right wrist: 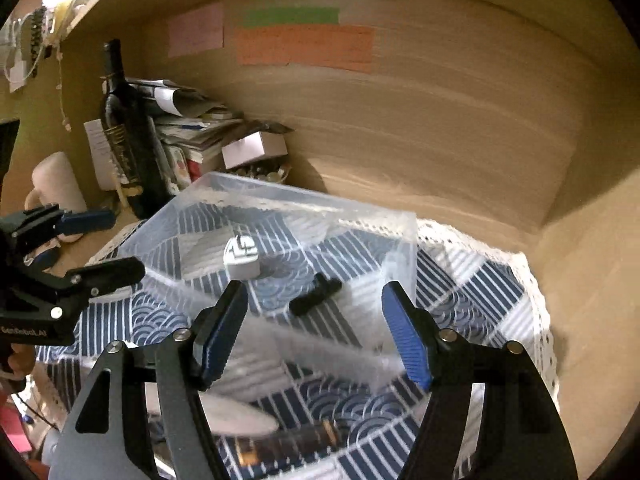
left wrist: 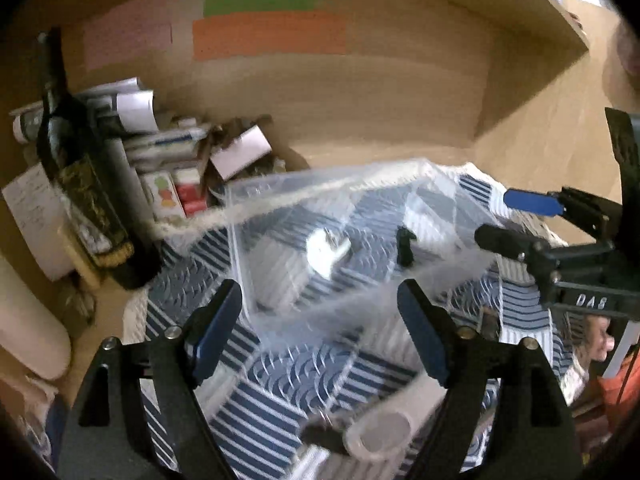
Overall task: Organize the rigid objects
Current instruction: 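Lower the plug into the clear box with the left gripper while the right gripper drops the black item in, then grasp the white handheld device with the left gripper while the right gripper grasps the black-and-gold battery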
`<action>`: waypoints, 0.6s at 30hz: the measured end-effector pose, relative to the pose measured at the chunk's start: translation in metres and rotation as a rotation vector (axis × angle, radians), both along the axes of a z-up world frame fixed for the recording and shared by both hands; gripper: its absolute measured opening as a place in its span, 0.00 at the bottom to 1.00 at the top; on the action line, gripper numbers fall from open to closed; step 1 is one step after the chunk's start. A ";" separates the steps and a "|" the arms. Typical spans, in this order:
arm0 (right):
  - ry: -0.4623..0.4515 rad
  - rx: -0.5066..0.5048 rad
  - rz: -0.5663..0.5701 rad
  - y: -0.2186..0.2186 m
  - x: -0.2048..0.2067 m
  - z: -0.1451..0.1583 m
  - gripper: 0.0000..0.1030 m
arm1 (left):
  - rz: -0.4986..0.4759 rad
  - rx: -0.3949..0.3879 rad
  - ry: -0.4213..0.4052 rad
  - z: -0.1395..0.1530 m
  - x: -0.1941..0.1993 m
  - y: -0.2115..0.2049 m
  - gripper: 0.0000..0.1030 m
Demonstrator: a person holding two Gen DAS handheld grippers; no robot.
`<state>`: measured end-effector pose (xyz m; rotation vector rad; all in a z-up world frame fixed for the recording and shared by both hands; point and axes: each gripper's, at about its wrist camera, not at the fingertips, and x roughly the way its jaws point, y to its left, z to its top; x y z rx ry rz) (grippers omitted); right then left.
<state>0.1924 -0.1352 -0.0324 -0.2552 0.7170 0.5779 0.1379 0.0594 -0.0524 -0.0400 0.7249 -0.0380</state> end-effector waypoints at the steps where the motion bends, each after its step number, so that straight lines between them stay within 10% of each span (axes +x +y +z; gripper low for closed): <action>1: 0.001 0.001 -0.004 -0.002 -0.004 -0.002 0.71 | -0.009 -0.009 0.009 -0.003 -0.004 -0.002 0.78; 14: 0.160 -0.044 -0.048 -0.024 -0.042 -0.058 0.73 | -0.154 -0.031 0.150 -0.072 -0.026 -0.038 0.77; 18: 0.221 -0.055 -0.026 -0.022 -0.045 -0.075 0.73 | -0.200 -0.049 0.181 -0.080 -0.027 -0.042 0.64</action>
